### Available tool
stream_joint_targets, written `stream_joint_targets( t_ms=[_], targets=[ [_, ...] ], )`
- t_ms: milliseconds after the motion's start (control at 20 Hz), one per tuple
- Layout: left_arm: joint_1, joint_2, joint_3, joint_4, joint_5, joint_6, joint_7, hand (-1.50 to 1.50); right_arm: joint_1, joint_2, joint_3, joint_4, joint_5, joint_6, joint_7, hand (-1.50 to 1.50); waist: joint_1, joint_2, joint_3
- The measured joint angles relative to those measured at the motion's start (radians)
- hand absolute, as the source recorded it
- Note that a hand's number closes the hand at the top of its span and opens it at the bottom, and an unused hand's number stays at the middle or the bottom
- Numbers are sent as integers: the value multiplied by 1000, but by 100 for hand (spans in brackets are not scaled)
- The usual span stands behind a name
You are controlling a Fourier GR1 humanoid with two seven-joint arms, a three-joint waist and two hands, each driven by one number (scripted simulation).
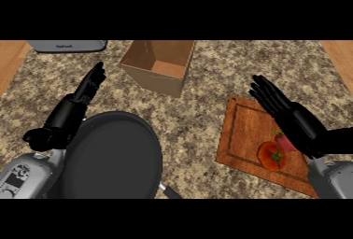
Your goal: Pick the bell pepper from the cutting board and place it in the cardboard box
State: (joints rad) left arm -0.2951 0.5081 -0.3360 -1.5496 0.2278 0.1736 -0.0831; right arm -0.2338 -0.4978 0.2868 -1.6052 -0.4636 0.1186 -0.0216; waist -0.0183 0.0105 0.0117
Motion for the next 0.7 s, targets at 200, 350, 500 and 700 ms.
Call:
stream_joint_targets(
  t_ms=[200,350,500,700],
  targets=[
    [48,3,25,51,-25,38,23,0,-25,1,-33,-17,23,47,-103,-150,15,-6,-6],
    [98,16,54,98,-34,84,52,0,-76,-67,-83,-26,102,61,-179,150,24,-13,-13],
    [157,10,61,114,-36,116,69,0,-51,-87,-135,28,243,-59,-257,-150,28,-12,-12],
    [198,1,61,96,-55,149,100,0,-7,-35,-208,192,250,-66,-484,-150,33,-7,-10]
  ],
)
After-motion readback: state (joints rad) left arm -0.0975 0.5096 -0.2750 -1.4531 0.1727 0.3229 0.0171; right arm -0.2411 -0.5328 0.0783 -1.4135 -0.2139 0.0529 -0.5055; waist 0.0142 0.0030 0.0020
